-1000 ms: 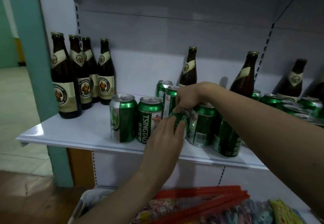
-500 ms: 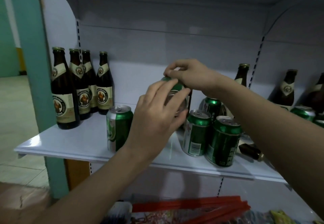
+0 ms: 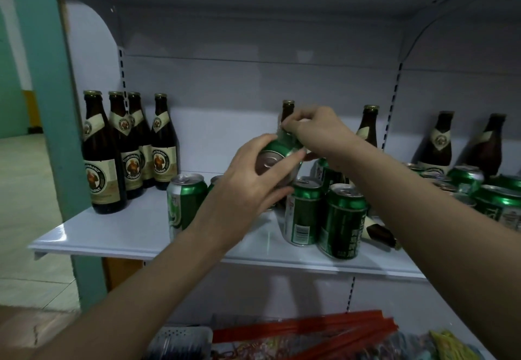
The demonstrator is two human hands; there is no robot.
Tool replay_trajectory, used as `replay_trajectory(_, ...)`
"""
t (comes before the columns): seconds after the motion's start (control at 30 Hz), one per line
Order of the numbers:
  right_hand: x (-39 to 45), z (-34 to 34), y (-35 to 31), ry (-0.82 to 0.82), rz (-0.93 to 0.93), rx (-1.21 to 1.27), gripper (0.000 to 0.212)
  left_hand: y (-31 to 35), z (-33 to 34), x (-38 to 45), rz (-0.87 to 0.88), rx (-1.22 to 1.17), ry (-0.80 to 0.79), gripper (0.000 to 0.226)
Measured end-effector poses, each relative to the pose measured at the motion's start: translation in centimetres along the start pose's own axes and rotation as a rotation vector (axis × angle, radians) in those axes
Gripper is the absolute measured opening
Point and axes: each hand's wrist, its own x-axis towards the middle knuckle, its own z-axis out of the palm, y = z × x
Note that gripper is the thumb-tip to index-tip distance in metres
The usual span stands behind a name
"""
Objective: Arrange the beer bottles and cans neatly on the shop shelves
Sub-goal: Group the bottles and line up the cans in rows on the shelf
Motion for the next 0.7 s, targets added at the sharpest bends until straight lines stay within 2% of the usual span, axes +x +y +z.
replay_trajectory(0.13, -1.5, -1.2, -0.2, -0.165, -0.056, -0.163, 0.028, -0.7, -2.0, 1.7, -0.132, -0.191, 0.022, 0.062)
replay_trajectory(0.23, -3.2, -2.0, 0.1, -0.312, -0.169, -0.214, 0.045, -1.4, -3.8, 3.8, -0.252, -0.296, -0.102, 0.062)
replay_trajectory(0.3, -4.5, -2.1, 0.4, -0.367, -0.245, -0.199, 0.046, -1.8, -4.5, 4.8, -0.254, -0.300, -0.198, 0.056)
replay_trajectory(0.4, -5.5, -1.8, 1.2, -0.380, -0.284, -0.176, 0.054, -1.8, -4.9, 5.5, -0.245, -0.283, -0.327, 0.053)
replay_trajectory(0.5, -6.3, -1.1, 2.0, -0.391, -0.230, -0.131, 0.059, -2.0, -4.7, 5.6, -0.261, -0.270, -0.411, 0.054)
replay_trajectory(0.7, -7.8, 1.6, 4.8, -0.238, -0.163, -0.102, 0.070, -2.3, -3.1, 4.9, -0.320, -0.290, -0.607, 0.057)
